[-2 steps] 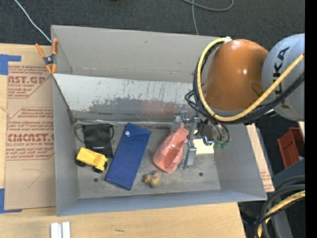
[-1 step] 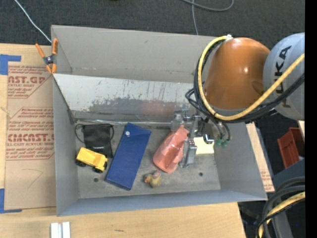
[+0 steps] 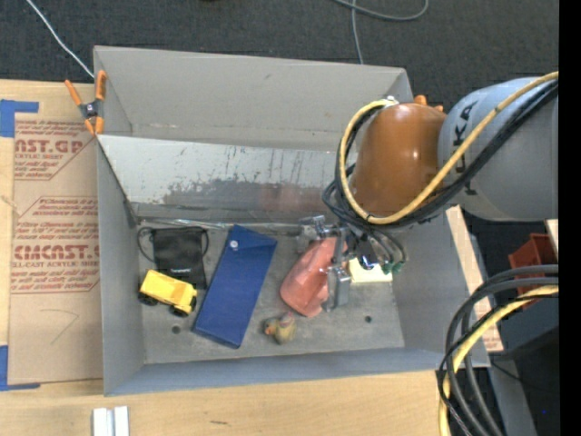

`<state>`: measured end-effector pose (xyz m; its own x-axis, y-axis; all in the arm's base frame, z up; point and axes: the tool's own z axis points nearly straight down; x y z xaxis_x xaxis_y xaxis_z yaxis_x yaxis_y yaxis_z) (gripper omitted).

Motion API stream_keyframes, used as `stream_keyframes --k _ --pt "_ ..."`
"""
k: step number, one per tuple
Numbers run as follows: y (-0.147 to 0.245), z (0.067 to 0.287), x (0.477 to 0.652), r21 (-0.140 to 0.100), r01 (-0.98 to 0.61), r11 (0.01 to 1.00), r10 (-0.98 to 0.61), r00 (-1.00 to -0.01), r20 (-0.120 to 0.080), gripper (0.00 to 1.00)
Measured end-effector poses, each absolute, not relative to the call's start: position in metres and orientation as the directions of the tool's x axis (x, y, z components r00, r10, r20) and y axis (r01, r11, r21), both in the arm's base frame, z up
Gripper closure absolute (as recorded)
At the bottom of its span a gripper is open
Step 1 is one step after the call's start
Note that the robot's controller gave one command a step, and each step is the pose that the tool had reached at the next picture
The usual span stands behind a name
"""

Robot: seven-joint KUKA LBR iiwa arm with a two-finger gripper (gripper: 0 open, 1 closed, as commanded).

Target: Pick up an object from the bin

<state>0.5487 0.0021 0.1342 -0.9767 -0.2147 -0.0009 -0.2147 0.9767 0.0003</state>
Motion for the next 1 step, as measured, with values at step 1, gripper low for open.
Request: stream_keyframes --k 1 --pt "0.0014 0.148 0.5624 0.0 -0.309 0.951 -0.309 -0.951 -0.002 0.0"
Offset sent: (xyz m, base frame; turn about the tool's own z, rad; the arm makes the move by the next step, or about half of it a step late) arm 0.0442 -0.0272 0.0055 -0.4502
